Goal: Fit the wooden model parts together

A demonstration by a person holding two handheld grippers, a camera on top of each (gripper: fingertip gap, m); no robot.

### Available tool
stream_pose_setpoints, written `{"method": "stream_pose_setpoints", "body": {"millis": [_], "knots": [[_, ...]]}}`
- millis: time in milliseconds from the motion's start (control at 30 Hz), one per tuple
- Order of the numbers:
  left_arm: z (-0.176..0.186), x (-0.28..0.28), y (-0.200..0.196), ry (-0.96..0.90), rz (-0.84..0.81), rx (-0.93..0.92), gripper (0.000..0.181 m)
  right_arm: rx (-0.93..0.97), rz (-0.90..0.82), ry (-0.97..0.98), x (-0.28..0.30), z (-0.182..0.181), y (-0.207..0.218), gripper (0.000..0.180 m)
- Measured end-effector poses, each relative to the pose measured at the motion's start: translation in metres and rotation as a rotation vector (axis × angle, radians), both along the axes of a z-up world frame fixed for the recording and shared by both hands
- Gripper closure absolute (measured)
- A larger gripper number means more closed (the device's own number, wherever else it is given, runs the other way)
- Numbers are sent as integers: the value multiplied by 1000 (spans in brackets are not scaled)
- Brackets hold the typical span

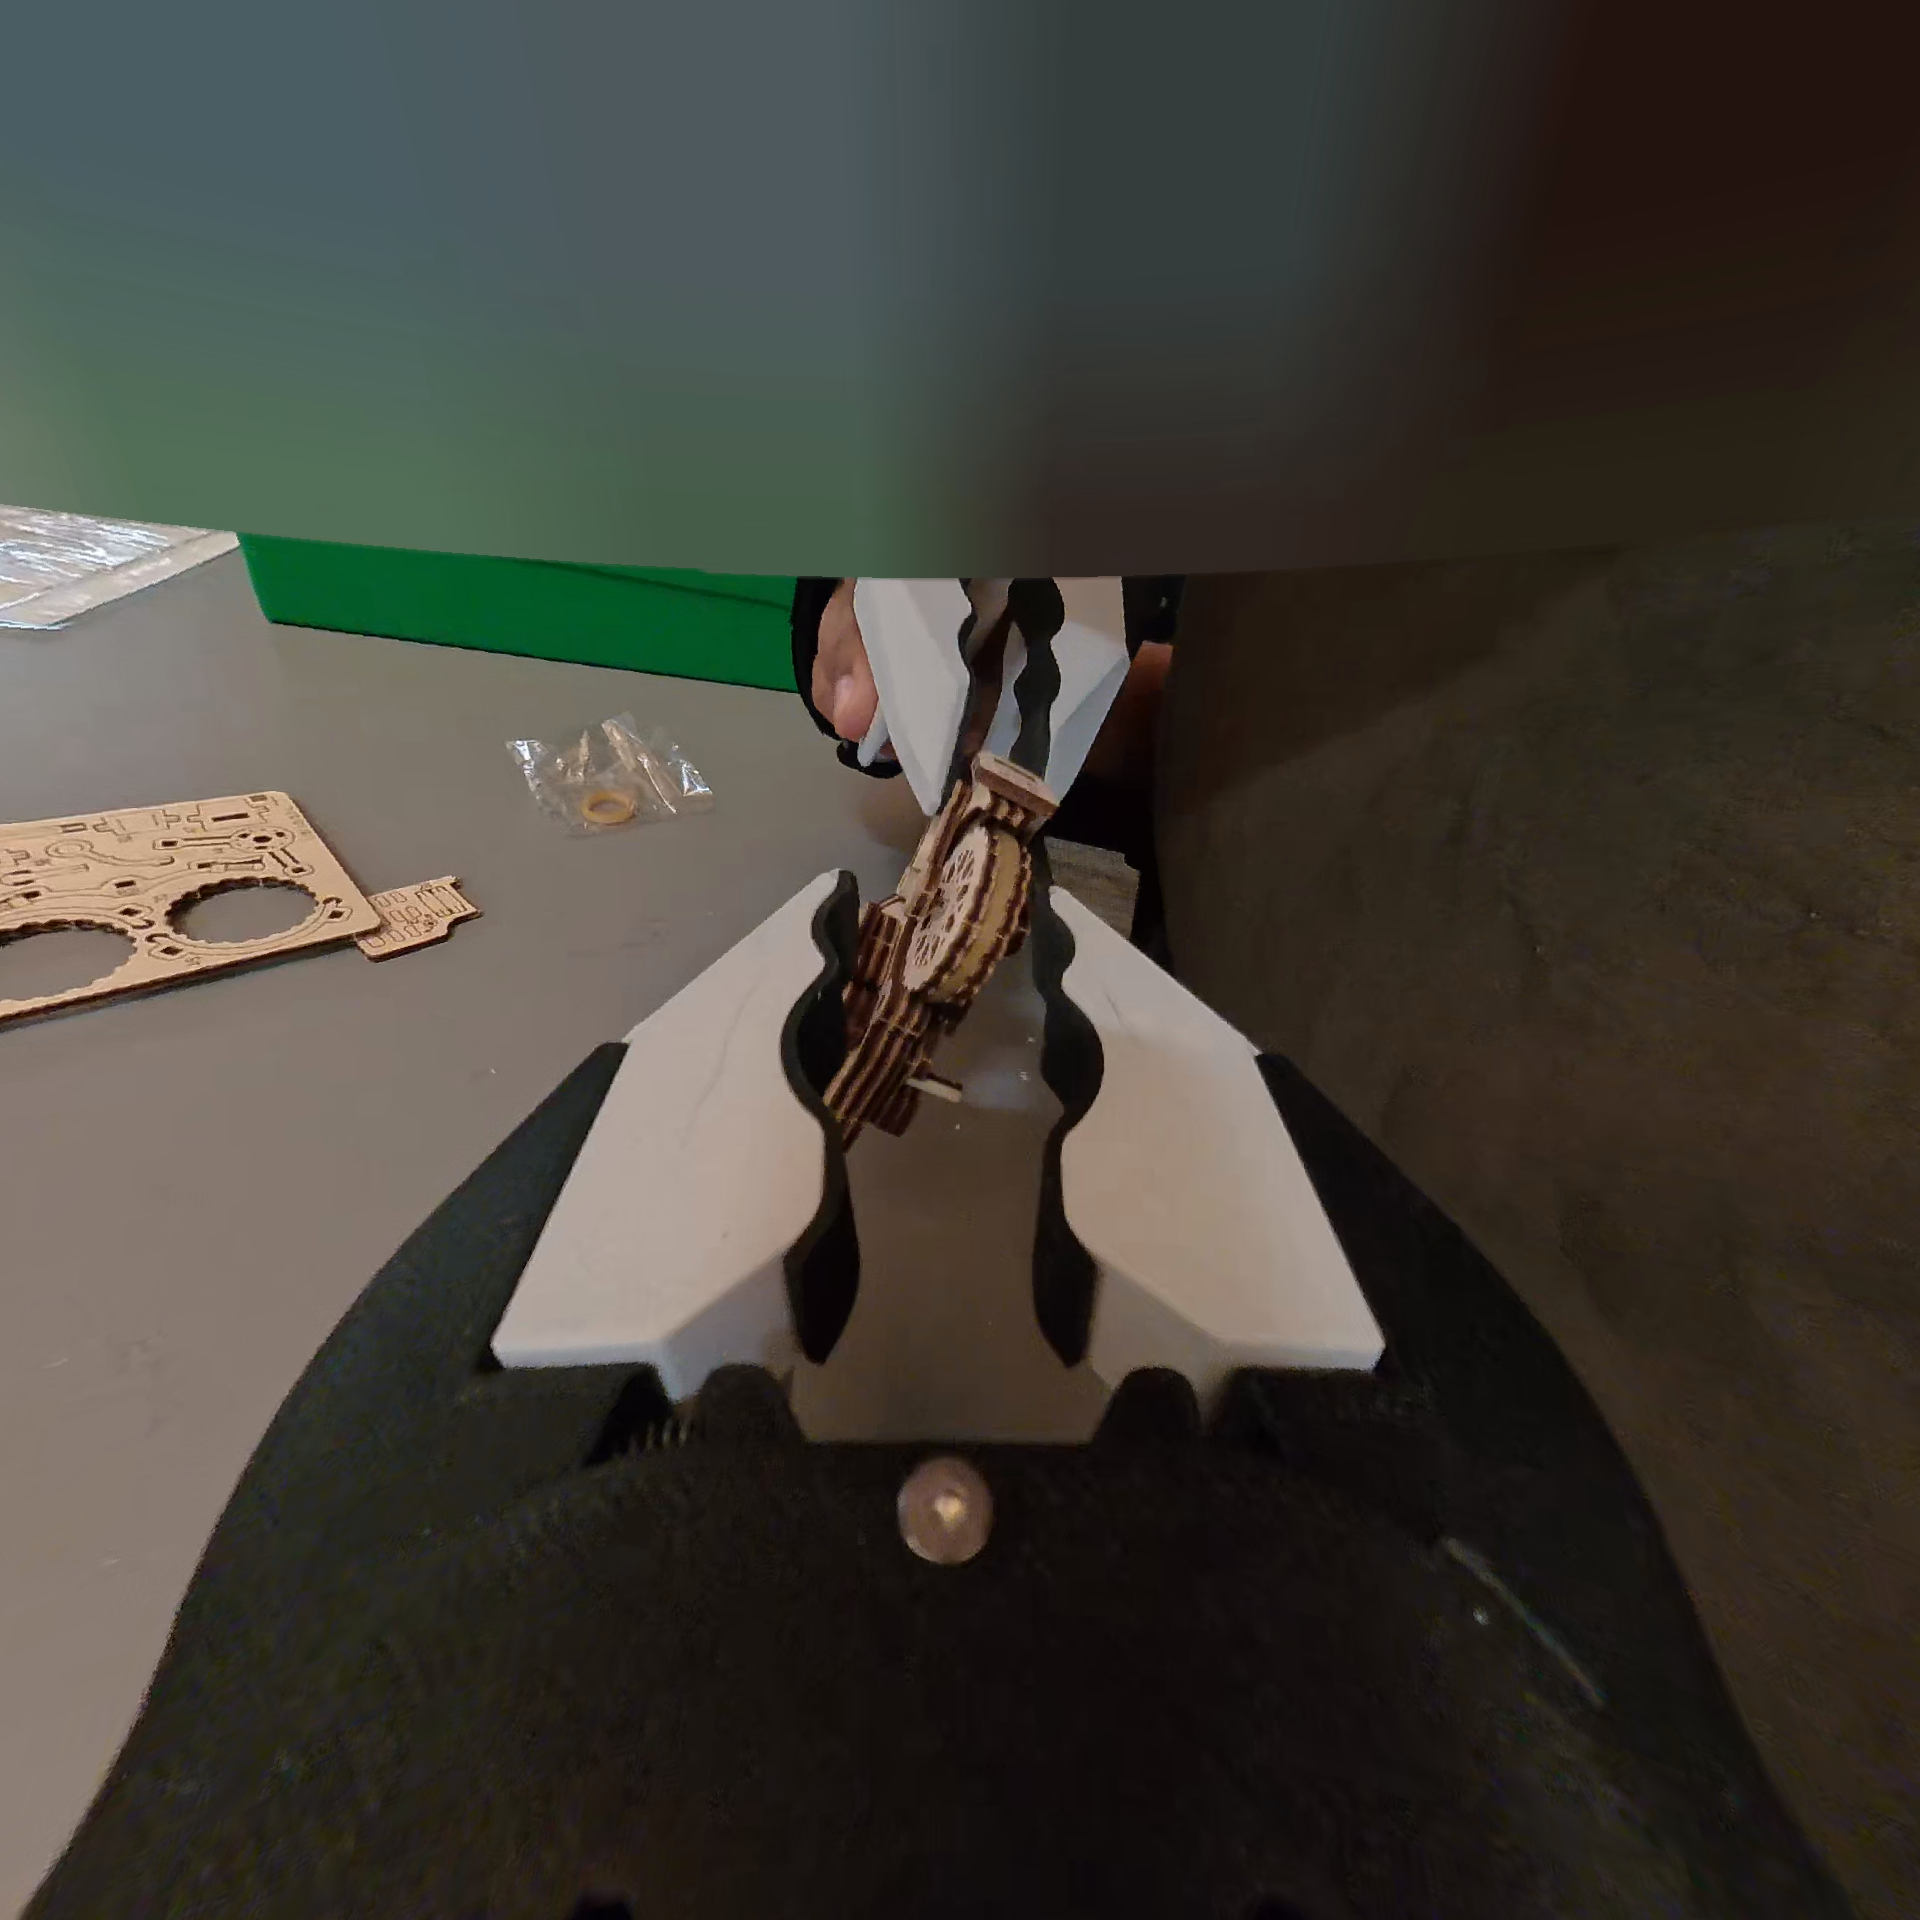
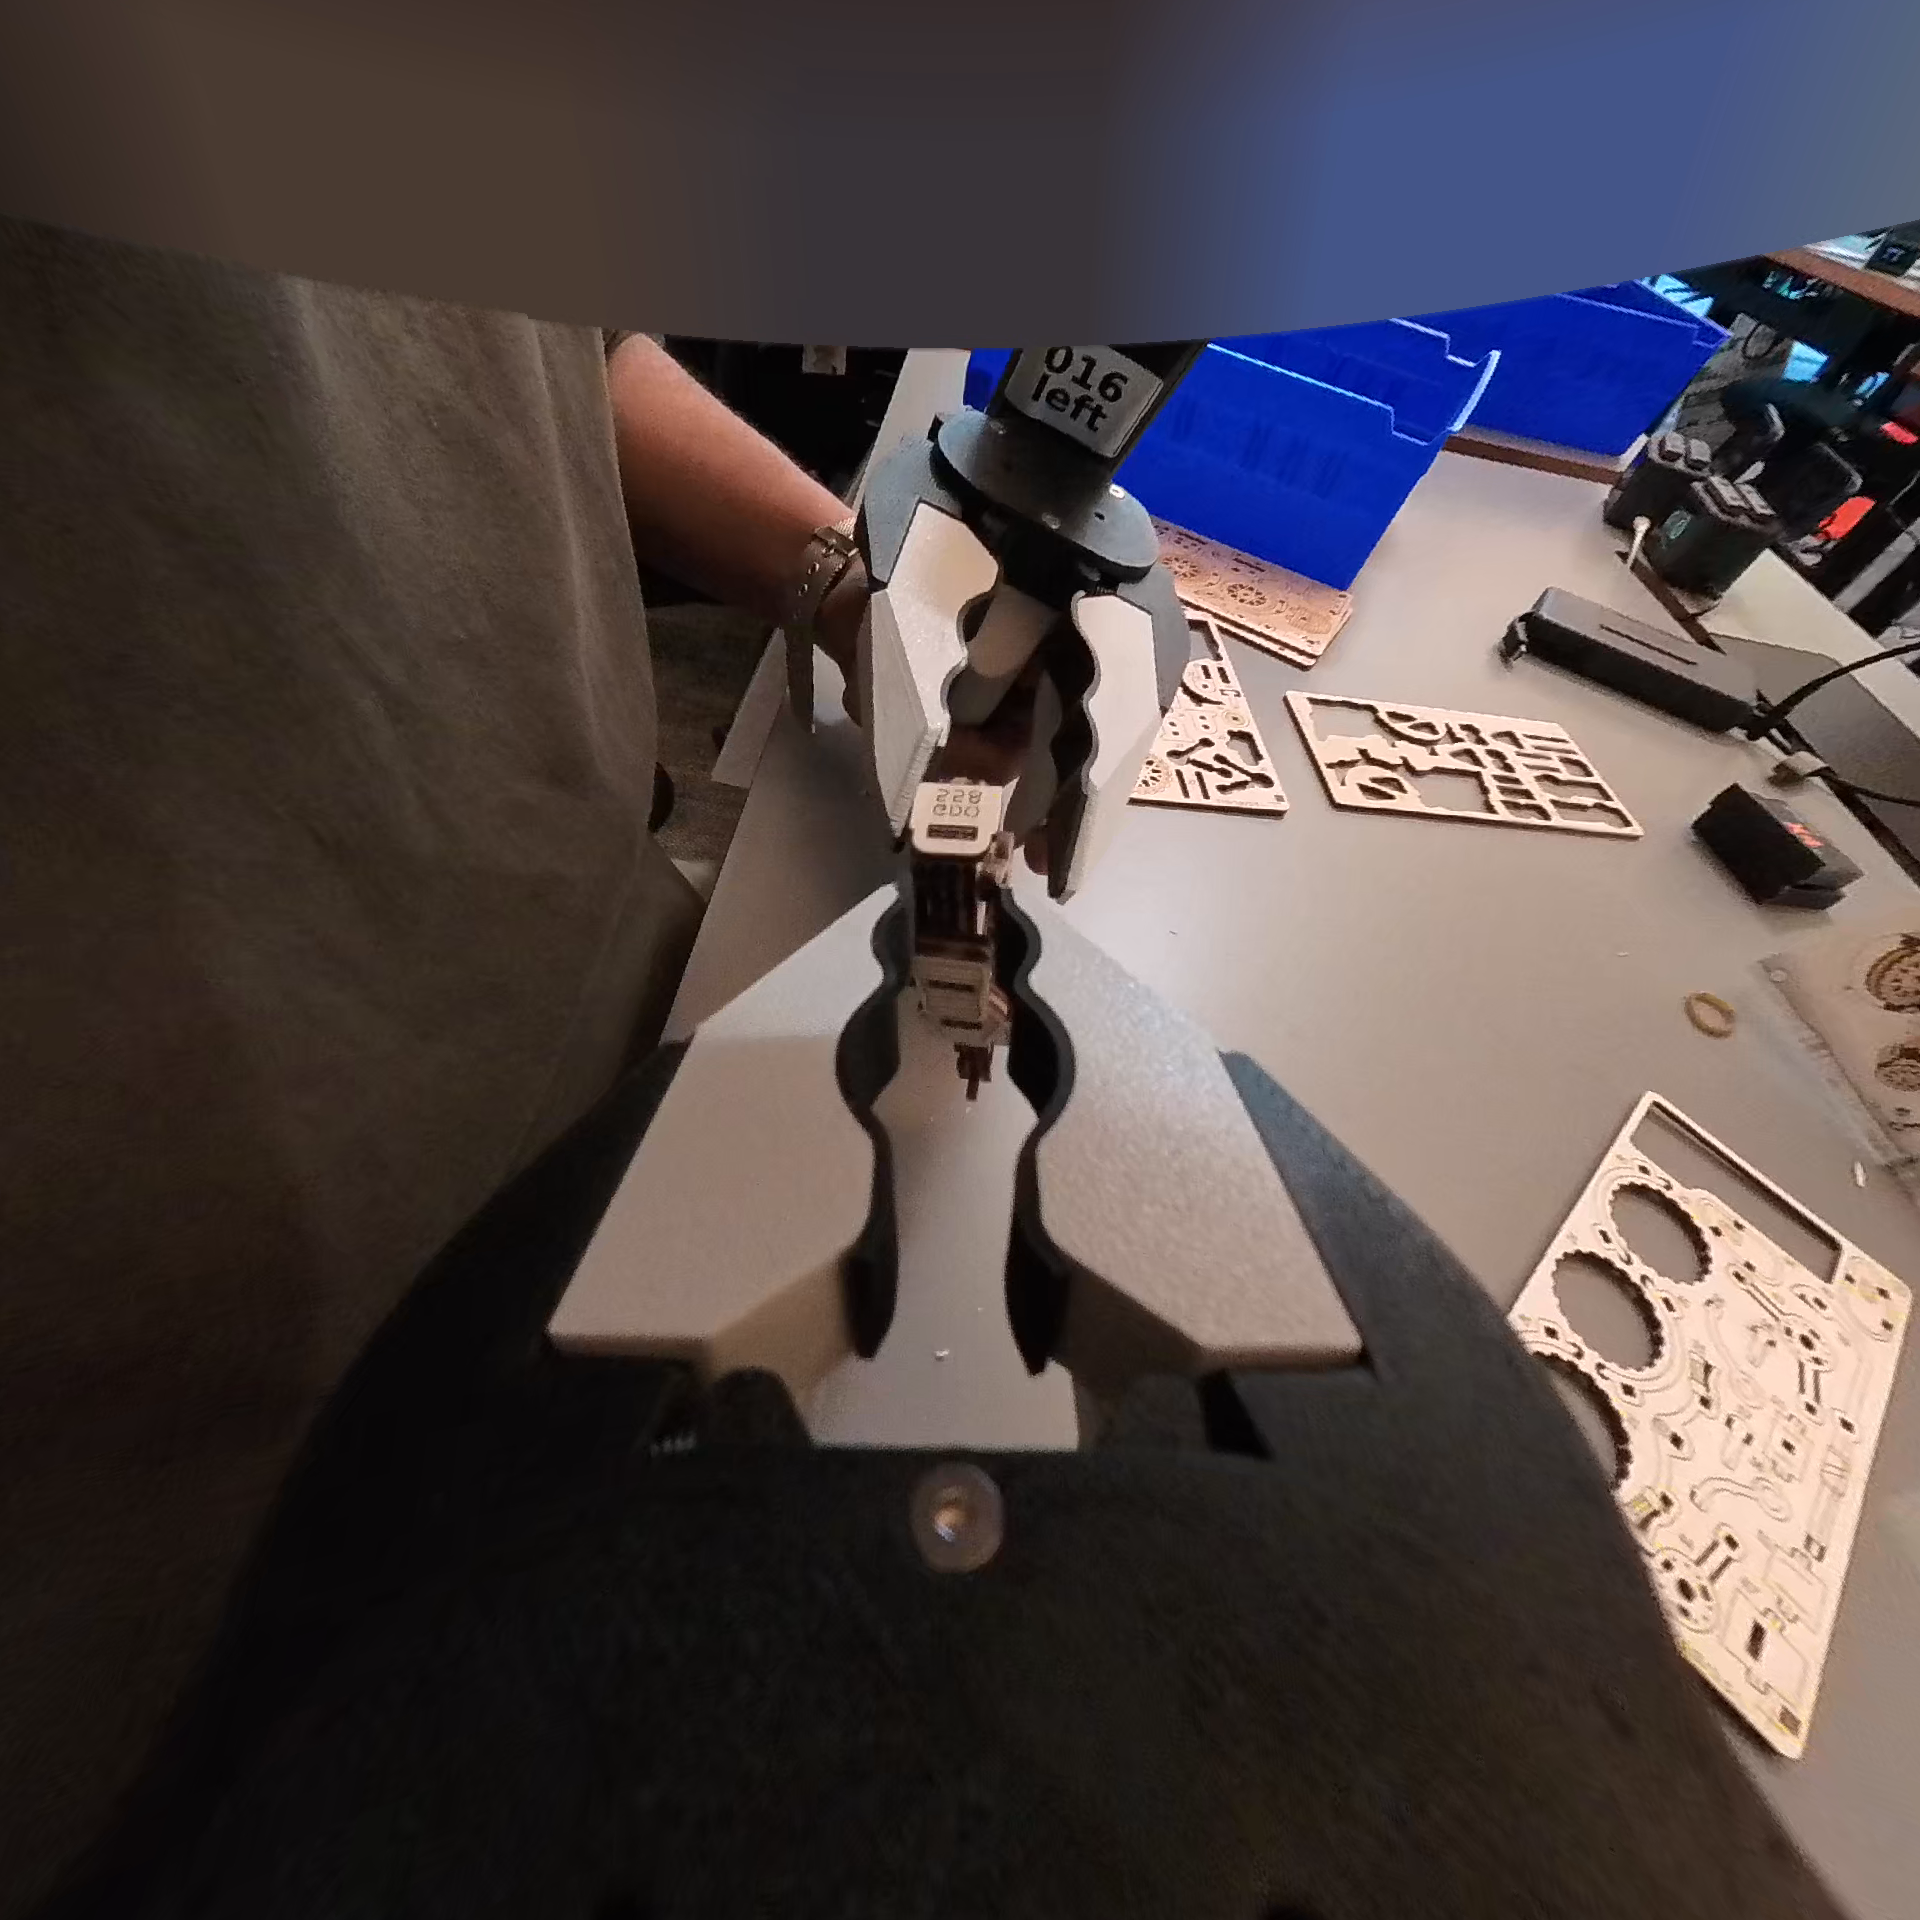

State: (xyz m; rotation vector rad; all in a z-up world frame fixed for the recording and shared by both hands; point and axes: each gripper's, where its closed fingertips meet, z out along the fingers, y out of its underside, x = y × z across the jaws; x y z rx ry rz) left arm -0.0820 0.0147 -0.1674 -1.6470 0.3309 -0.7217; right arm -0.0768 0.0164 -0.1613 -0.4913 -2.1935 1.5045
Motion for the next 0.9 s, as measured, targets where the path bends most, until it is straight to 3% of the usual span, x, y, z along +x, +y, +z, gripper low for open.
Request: {"method": "stream_pose_setpoints", "body": {"millis": [467,900], "knots": [[0,-4,1,-12,16,-5,151,-90,-23,-66,-5,1,8,167],[-6,-7,5,-29,37,-47,155,-304,-7,-258,-9,3,12,167]]}}
